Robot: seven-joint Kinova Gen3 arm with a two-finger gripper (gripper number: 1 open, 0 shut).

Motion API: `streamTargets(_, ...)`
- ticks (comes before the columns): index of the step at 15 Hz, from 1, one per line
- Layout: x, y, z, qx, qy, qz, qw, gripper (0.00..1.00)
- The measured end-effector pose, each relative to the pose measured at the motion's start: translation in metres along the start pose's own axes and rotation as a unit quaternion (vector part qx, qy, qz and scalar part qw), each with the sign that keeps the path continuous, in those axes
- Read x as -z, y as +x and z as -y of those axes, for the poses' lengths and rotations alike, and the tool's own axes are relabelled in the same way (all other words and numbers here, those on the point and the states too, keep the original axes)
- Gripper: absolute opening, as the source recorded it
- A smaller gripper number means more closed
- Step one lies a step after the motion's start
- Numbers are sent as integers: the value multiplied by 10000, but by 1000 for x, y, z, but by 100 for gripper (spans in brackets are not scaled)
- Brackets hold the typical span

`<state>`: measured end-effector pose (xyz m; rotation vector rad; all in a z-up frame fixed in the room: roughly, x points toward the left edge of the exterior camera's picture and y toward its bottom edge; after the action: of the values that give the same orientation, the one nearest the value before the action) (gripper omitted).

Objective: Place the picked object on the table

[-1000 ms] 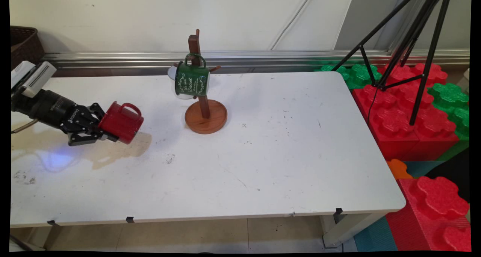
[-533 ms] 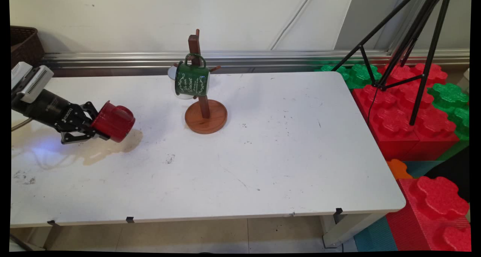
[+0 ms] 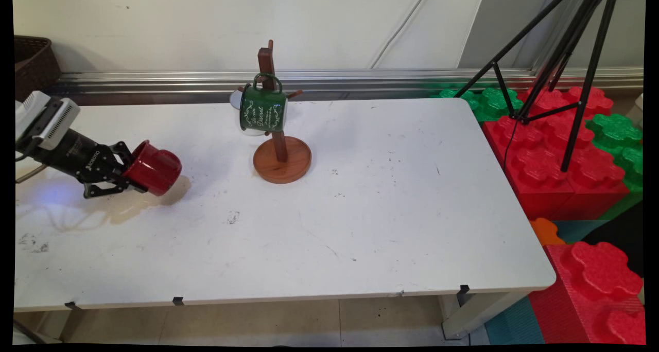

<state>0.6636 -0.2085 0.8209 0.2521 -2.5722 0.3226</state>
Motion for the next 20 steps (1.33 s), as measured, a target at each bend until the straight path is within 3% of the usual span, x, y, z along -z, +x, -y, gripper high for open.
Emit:
streamTargets(5, -7, 0, -2, -100, -78, 272, 9995, 0)
streamTargets(18, -18, 2, -14, -423, -312, 581, 9969, 0)
streamTargets(19, -18, 2, -15, -441, -309, 578, 9969, 100)
streamTargets(20, -18, 3, -15, -454, -309, 570, 9969, 100)
